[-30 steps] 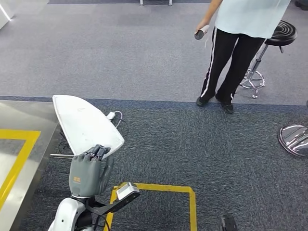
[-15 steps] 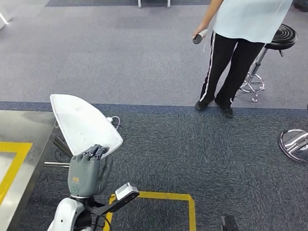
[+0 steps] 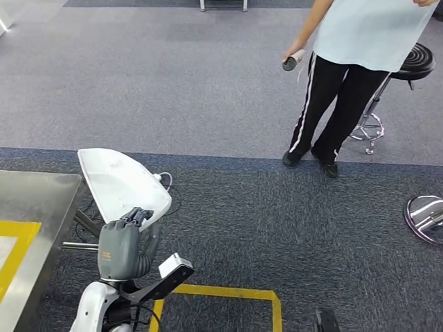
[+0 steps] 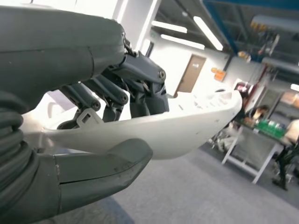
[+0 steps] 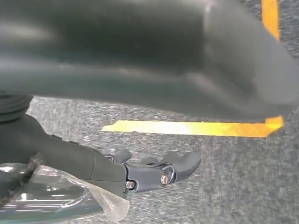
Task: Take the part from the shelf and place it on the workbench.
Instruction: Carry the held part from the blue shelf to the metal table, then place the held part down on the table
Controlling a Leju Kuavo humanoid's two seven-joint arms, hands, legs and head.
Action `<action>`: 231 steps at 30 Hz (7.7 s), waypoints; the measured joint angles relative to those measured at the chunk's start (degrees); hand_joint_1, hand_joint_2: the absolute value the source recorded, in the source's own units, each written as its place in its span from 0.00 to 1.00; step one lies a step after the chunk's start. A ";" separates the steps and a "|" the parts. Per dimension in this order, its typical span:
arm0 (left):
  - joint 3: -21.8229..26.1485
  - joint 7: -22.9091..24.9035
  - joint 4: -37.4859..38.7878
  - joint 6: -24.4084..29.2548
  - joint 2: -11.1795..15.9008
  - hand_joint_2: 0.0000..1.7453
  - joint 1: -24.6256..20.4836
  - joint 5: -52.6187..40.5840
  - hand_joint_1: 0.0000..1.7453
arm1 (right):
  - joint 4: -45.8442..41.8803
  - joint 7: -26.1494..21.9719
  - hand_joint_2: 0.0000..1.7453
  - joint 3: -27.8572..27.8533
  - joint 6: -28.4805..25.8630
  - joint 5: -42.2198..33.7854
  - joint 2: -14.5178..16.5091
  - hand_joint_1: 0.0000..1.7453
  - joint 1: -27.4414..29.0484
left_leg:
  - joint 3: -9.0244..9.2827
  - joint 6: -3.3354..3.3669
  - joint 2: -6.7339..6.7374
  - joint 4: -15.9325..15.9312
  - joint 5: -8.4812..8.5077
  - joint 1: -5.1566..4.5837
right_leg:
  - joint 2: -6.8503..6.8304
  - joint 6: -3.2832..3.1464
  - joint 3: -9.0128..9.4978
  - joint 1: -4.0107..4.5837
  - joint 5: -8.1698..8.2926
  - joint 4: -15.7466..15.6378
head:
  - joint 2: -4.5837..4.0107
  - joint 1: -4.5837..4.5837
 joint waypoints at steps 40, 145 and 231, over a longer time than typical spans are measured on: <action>1.81 -0.61 -0.16 0.23 -0.49 1.00 0.19 -1.41 1.00 | -0.02 -0.44 0.00 -0.87 -0.35 0.98 0.01 0.00 -0.04 | 0.23 -0.72 0.16 -0.53 -0.29 -0.07 | 0.18 -1.06 0.36 0.05 0.15 0.00 | -0.01 0.02; 0.16 -3.37 1.28 1.04 -2.33 1.00 -2.73 -5.14 1.00 | 0.93 -2.71 0.00 -8.72 -2.11 5.67 0.17 0.00 1.89 | -12.16 -3.63 0.33 16.65 -3.66 1.91 | -2.18 -1.26 4.35 -0.91 -2.78 -1.44 | -0.01 -0.65; -3.27 -3.16 6.38 -0.98 -1.81 1.00 -5.74 -7.77 1.00 | -0.33 -3.80 0.00 -15.64 0.83 10.28 0.50 0.00 1.42 | -4.47 -2.33 1.69 0.94 2.54 1.05 | -3.99 -0.12 5.76 -0.44 -4.91 -1.25 | -0.01 -0.98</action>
